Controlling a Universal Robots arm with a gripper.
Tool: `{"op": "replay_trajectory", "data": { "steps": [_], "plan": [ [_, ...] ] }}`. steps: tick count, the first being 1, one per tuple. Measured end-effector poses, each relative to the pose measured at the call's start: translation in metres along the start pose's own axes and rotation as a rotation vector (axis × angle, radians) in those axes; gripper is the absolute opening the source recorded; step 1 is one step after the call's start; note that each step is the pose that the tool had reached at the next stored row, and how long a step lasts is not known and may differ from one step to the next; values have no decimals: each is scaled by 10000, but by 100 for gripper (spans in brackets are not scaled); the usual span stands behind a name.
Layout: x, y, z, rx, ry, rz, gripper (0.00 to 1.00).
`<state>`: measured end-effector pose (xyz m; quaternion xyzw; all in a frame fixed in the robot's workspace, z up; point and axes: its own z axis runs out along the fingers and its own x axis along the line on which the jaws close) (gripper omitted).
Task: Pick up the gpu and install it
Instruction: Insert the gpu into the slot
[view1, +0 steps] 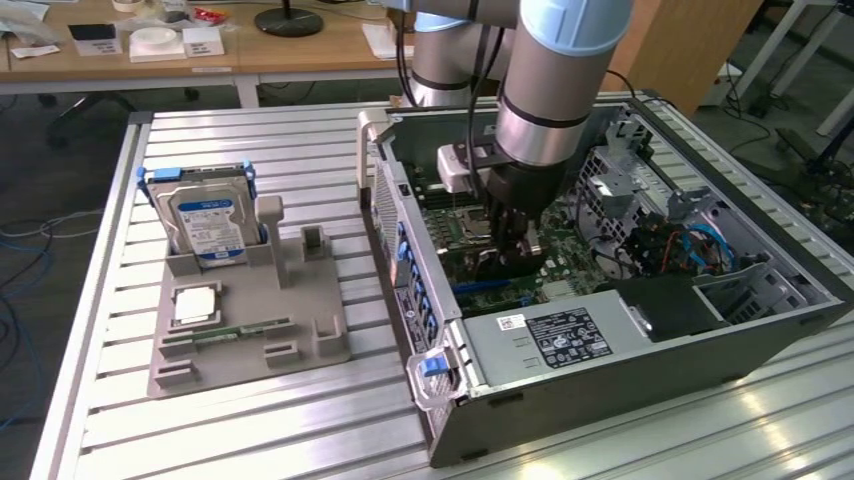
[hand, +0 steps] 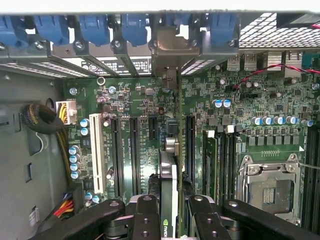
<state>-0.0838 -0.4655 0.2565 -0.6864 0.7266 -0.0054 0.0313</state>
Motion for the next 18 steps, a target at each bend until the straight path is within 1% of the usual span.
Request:
{"op": "replay_trajectory", "data": {
  "steps": [3, 11, 15, 18],
  "plan": [
    [-6, 4, 25, 0, -1, 1, 27],
    [-5, 17, 43, -1, 2, -2, 27],
    [-4, 24, 89, 1, -2, -1, 27],
    [-3, 25, 91, -1, 3, -1, 27]
  ]
}}
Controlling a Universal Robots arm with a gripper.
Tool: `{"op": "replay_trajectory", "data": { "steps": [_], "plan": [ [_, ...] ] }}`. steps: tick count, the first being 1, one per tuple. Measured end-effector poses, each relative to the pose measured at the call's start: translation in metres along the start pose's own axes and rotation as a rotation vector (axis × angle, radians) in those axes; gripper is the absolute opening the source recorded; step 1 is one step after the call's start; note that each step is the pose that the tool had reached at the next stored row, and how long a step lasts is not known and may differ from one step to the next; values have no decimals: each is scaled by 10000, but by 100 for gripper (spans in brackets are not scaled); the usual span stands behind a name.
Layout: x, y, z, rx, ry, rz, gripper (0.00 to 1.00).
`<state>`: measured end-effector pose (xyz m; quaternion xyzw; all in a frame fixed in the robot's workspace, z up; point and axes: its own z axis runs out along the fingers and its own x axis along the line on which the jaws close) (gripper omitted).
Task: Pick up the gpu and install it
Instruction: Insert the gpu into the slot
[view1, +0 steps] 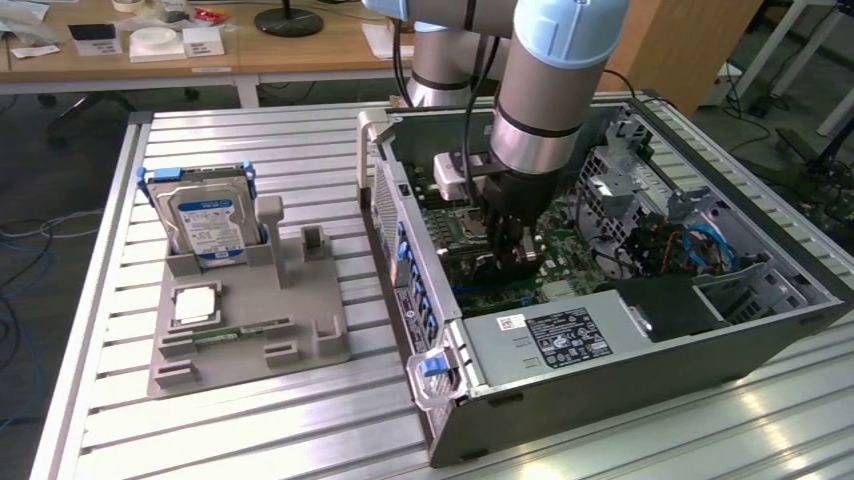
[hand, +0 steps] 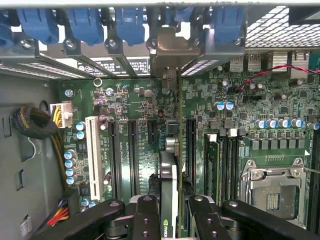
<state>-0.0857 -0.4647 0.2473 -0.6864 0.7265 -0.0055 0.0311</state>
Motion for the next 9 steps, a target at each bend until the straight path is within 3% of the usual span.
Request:
{"op": "replay_trajectory", "data": {
  "steps": [9],
  "plan": [
    [-1, 5, 9, 1, -3, 1, 27]
  ]
}}
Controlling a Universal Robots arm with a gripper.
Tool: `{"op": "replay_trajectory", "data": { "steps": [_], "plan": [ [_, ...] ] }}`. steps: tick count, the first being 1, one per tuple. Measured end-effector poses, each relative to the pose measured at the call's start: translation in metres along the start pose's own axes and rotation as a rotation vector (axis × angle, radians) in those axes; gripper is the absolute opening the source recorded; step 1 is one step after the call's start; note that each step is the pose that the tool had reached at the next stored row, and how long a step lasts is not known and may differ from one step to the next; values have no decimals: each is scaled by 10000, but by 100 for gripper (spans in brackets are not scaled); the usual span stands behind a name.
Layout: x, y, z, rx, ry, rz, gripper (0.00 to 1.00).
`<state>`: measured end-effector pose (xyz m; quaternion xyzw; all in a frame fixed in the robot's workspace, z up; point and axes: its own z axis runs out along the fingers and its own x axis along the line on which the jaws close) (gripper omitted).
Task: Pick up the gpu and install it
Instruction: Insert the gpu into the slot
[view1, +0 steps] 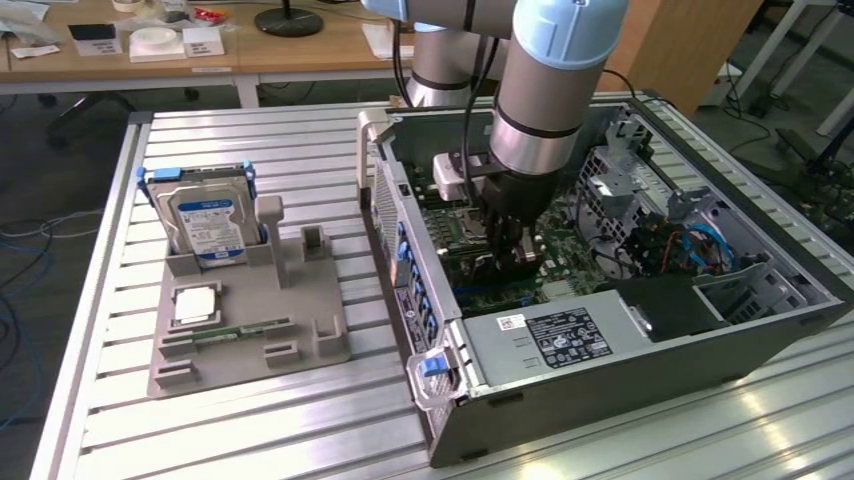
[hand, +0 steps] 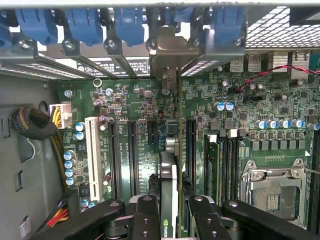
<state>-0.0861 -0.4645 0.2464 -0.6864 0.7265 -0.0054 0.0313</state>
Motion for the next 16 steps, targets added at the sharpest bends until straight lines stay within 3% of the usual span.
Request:
{"op": "replay_trajectory", "data": {
  "steps": [16],
  "plan": [
    [1, -1, -14, -7, -11, -188, 27]
  ]
}}
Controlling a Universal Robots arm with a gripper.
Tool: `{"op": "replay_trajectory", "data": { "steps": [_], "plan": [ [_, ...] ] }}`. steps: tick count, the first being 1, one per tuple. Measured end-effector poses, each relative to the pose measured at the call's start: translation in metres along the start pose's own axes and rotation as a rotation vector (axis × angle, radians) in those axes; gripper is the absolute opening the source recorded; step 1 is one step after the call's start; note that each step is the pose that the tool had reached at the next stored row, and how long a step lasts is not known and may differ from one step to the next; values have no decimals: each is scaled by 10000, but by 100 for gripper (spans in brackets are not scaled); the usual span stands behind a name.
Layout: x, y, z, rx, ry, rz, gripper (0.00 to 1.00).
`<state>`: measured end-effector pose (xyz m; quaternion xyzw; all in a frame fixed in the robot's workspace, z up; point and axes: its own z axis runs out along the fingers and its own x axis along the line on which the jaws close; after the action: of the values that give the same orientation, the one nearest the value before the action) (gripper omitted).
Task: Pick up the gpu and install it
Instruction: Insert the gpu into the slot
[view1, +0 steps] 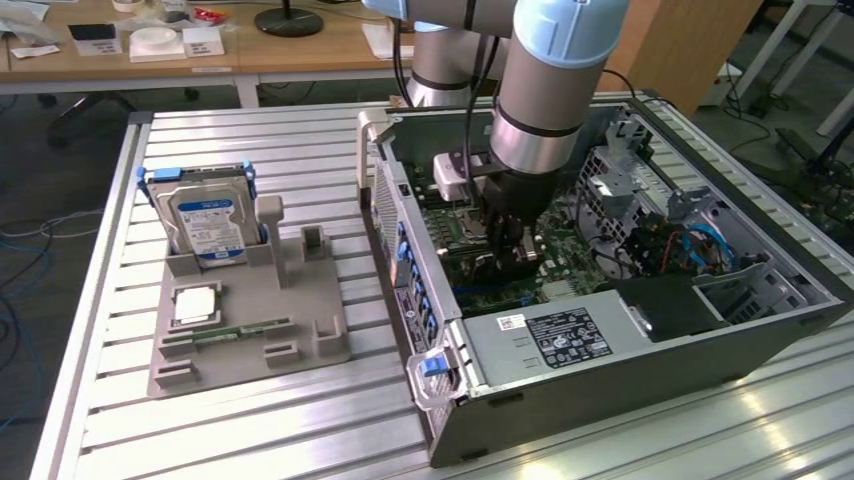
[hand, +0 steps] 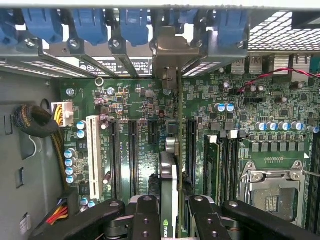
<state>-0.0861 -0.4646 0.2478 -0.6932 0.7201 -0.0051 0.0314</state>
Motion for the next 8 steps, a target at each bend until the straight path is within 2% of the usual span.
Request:
{"op": "replay_trajectory", "data": {
  "steps": [8],
  "plan": [
    [0, 1, 18, 1, -2, 0, 27]
  ]
}}
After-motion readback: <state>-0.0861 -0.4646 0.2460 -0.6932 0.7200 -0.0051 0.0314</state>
